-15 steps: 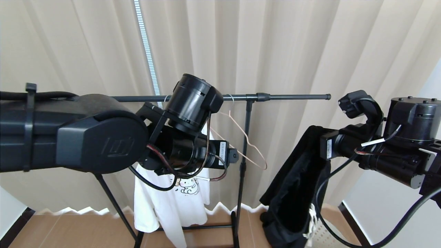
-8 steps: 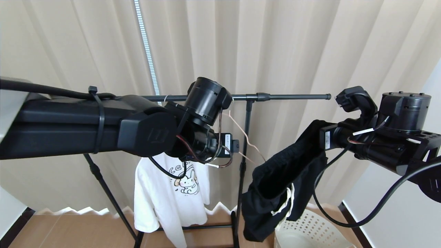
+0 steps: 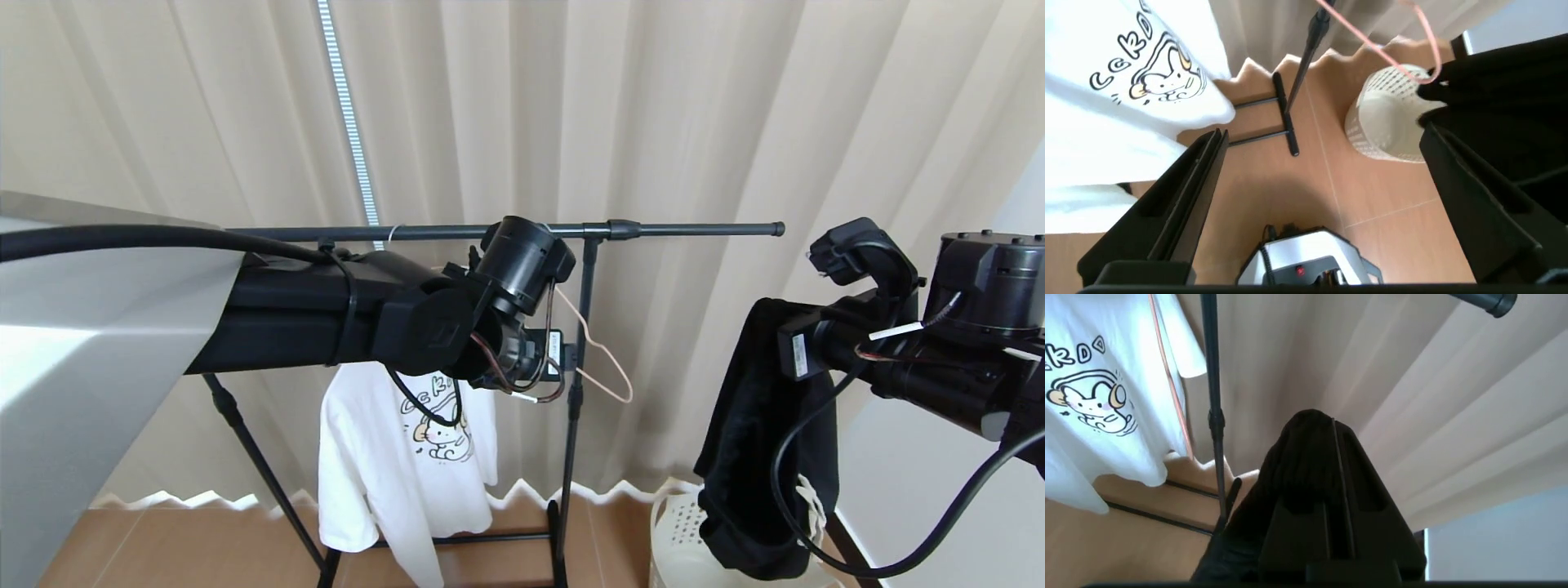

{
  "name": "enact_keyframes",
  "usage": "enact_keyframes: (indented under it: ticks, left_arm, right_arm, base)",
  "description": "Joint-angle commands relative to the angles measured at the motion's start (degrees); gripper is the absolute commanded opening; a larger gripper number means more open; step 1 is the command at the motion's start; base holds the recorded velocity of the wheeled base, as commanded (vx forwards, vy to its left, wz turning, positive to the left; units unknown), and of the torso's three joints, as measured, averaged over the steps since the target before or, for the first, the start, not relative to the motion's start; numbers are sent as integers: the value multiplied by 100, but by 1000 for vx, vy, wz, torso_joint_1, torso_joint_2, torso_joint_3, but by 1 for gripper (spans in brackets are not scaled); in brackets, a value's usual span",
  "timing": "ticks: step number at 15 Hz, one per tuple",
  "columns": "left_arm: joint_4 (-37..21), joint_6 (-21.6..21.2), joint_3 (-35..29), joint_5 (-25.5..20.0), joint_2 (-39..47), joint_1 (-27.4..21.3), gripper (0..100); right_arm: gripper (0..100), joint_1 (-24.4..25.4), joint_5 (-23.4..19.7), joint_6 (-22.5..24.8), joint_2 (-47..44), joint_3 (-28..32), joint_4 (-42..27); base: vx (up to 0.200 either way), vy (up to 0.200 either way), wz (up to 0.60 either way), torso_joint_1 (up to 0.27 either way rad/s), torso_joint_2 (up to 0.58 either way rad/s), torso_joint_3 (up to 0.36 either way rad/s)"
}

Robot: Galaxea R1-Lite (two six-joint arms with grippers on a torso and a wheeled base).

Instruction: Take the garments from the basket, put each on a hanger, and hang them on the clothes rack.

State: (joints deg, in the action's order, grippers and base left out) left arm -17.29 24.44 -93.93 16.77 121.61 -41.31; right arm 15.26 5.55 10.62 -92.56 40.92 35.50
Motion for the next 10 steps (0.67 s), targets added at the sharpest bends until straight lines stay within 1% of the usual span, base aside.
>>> enact_keyframes:
  ticks: [1,3,6,8,10]
  left_arm:
    - [15,-10,-20,10,108,1,100]
    - [15,-27,-38,10,99,-52,100]
    - [32,-18,-38,186,99,-52,100]
    - [32,-1,-38,186,99,-52,100]
    - [32,8,-38,186,99,-52,100]
  right_arm:
    - [0,-23,-1,2,37,-5,1]
    - [0,-32,-1,2,37,-5,10]
    - [0,-32,8,2,45,-5,10]
    - [0,-32,8,10,37,-5,10]
    - [0,-32,8,10,28,-5,10]
  base:
    - [0,0,0,0,0,0]
    - [0,0,0,0,0,0]
    - [0,-200,0,-2,1,4]
    - [200,-200,0,0,2,7]
    - [200,0,0,7,-2,2]
